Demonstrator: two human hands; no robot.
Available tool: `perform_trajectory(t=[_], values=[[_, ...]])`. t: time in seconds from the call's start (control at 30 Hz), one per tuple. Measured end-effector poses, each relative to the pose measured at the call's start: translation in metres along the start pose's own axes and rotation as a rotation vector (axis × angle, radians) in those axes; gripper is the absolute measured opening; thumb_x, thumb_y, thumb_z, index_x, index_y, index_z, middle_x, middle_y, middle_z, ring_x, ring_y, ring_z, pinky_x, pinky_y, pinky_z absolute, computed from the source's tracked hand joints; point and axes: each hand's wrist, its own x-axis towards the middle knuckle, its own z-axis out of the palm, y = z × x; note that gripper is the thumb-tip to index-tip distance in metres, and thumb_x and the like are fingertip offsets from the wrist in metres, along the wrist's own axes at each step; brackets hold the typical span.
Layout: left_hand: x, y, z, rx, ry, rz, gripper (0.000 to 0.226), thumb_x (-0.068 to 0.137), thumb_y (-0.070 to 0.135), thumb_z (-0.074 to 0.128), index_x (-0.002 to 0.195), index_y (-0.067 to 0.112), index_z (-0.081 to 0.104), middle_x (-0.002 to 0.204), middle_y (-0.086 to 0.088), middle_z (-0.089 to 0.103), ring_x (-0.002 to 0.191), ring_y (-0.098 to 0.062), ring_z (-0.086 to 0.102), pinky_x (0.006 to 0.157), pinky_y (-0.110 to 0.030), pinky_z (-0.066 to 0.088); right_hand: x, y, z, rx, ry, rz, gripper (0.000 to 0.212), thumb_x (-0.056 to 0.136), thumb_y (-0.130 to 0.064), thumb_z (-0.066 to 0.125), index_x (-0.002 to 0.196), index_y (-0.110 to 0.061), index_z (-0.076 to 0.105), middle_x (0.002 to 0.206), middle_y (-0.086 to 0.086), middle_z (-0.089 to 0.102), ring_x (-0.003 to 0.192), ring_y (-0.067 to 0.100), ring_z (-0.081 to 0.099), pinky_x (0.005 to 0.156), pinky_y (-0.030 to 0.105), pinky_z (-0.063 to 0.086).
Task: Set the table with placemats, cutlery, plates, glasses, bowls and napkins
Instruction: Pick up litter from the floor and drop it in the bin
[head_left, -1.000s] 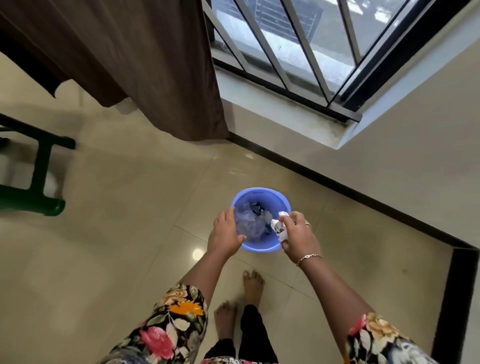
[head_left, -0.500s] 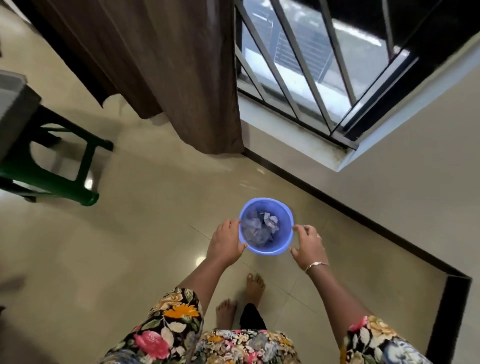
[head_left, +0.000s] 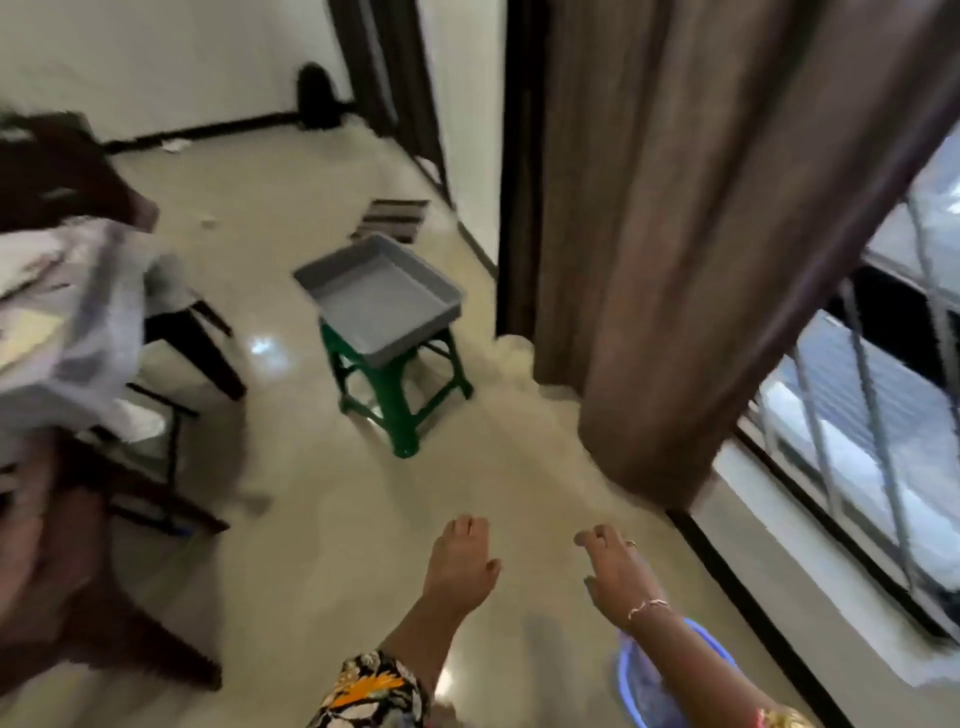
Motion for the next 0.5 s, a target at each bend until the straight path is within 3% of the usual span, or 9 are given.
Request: perform_trajectory(t=[0.2, 0.5], values=[[0.009, -0.128, -0.055, -0.099, 0.139, -0.216, 0.049, 0.094, 0.033, 0.048, 0.137, 0.013, 0.036, 0.136, -0.006, 0.040, 0.123, -0.022, 0.040, 0.102, -0.030, 0.035, 0.082, -0.132, -0.014, -0.151, -0.001, -0.236, 0.049, 0.087, -0.017, 0.052, 0.134, -0.026, 0.040, 0.134, -0.001, 0.037, 0.118, 0.018, 0.046, 0.098, 0.025, 0.039], [0.025, -0.325, -0.136, -0.183, 0.248, -0.442, 0.042, 0.094, 0.035, 0.046, 0.130, 0.013, 0.043, 0.131, -0.005, 0.042, 0.120, -0.022, 0.041, 0.098, -0.030, 0.037, 0.193, -0.332, -0.010, -0.169, -0.006, -0.431, 0.047, 0.089, -0.019, 0.052, 0.134, -0.026, 0.040, 0.134, -0.001, 0.038, 0.119, 0.016, 0.045, 0.100, 0.023, 0.039]])
